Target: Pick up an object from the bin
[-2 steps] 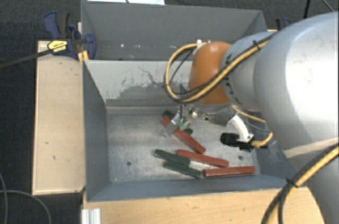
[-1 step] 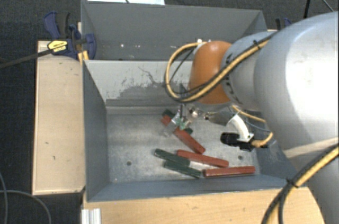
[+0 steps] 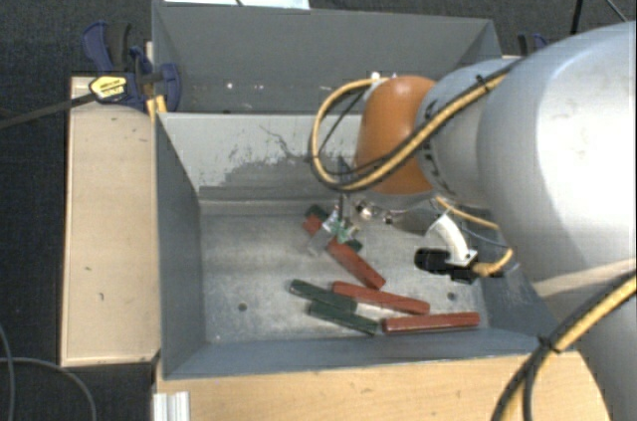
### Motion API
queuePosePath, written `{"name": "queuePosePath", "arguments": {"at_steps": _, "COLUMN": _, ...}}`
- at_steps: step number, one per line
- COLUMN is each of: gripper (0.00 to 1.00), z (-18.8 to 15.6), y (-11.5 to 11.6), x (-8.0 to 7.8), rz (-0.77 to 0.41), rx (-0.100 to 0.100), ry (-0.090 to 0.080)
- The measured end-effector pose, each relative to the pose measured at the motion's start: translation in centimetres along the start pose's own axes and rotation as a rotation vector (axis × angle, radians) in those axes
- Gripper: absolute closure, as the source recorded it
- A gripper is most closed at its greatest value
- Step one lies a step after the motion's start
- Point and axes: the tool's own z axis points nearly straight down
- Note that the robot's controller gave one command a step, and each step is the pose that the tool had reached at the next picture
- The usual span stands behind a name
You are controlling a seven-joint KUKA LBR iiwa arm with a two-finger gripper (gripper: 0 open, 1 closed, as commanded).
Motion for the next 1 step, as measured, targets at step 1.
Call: {"name": "queuePosePath", "arguments": {"at_steps": 1, "gripper": 1.0, "z": -5.96, "y": 0.19, "x": -0.14, "rz": -0.004, "rx": -0.001, "ry": 0.0}}
